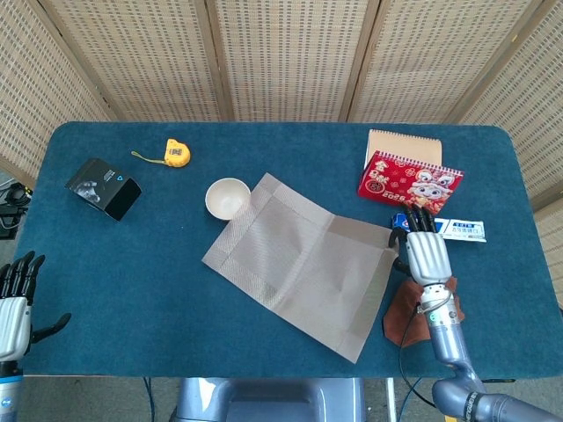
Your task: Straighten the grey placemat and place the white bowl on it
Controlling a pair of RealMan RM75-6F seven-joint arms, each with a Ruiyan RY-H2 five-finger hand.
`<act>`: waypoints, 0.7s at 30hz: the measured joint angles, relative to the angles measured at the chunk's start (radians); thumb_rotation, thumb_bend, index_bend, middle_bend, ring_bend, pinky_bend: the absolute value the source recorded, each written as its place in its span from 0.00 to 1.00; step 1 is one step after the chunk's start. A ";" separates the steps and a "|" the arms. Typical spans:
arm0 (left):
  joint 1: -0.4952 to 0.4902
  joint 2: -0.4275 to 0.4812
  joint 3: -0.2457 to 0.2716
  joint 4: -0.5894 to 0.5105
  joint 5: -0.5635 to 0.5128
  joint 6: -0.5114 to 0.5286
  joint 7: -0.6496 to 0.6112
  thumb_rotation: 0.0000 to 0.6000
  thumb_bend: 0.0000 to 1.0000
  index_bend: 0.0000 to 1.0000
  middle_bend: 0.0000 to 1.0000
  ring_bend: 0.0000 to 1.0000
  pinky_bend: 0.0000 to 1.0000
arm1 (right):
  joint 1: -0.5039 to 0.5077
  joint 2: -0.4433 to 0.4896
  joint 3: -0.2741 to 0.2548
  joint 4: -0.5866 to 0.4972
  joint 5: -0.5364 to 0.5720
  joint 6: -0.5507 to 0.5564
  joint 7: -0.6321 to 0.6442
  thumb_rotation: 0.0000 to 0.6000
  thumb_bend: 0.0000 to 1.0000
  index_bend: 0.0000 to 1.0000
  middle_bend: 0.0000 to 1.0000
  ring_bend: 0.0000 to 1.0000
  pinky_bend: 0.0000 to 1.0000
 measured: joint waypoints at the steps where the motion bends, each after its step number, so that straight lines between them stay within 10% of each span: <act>1: 0.000 0.000 0.000 0.001 0.000 -0.001 0.000 1.00 0.11 0.04 0.00 0.00 0.00 | 0.007 0.008 0.006 0.003 0.008 -0.008 -0.004 1.00 0.56 0.75 0.15 0.00 0.00; 13: -0.003 -0.005 0.004 0.006 -0.002 -0.012 0.012 1.00 0.11 0.04 0.00 0.00 0.00 | 0.053 0.106 0.019 0.038 0.068 -0.120 -0.032 1.00 0.51 0.72 0.13 0.00 0.00; 21: -0.005 -0.008 0.007 0.008 0.002 -0.015 0.021 1.00 0.11 0.04 0.00 0.00 0.00 | 0.051 0.163 -0.001 0.017 0.094 -0.123 -0.095 1.00 0.23 0.13 0.00 0.00 0.00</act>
